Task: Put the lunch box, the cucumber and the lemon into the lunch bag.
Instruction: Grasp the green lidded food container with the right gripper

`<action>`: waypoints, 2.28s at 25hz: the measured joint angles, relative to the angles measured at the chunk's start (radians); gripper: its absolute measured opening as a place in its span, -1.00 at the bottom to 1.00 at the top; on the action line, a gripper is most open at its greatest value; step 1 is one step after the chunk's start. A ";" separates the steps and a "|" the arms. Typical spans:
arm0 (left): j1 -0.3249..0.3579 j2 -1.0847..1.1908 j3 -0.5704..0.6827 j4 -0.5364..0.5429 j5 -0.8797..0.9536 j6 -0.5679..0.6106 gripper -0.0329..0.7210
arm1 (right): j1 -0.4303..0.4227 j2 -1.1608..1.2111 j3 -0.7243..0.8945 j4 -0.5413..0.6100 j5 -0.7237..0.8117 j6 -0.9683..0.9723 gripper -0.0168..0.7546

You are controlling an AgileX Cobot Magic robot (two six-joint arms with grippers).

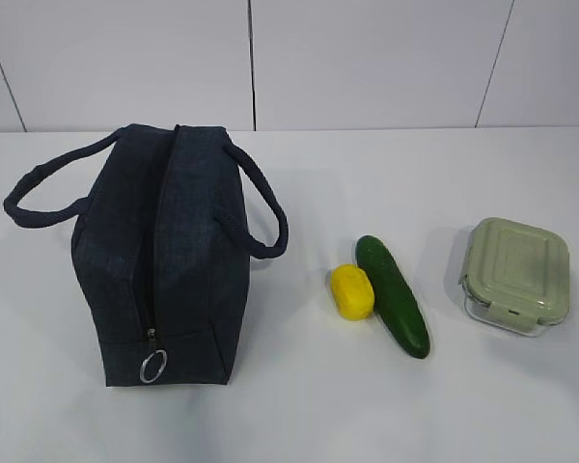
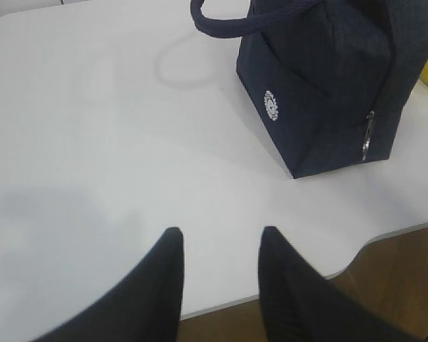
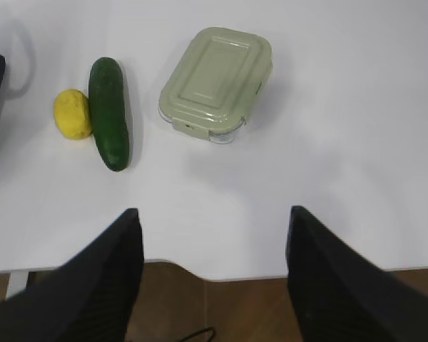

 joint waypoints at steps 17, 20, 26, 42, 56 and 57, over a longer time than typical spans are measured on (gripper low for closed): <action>0.000 0.000 0.000 -0.002 0.000 0.000 -0.28 | -0.002 0.563 -0.084 0.125 -0.145 0.010 0.19; 0.000 0.000 0.000 -0.029 0.000 0.000 -0.28 | -0.021 0.667 -0.157 0.144 -0.154 -0.003 0.19; 0.000 0.000 0.000 -0.046 0.000 0.000 -0.28 | -0.106 0.887 -0.326 0.366 -0.126 -0.159 0.19; 0.000 0.000 0.000 -0.046 0.000 0.000 -0.28 | -0.524 1.256 -0.401 0.953 0.150 -0.778 0.19; 0.000 0.000 0.000 -0.046 0.000 0.000 -0.28 | -0.595 1.441 -0.351 1.014 0.148 -1.014 0.19; 0.000 0.000 0.000 -0.046 0.000 0.000 -0.28 | -0.612 1.452 -0.351 1.014 0.148 -1.018 0.19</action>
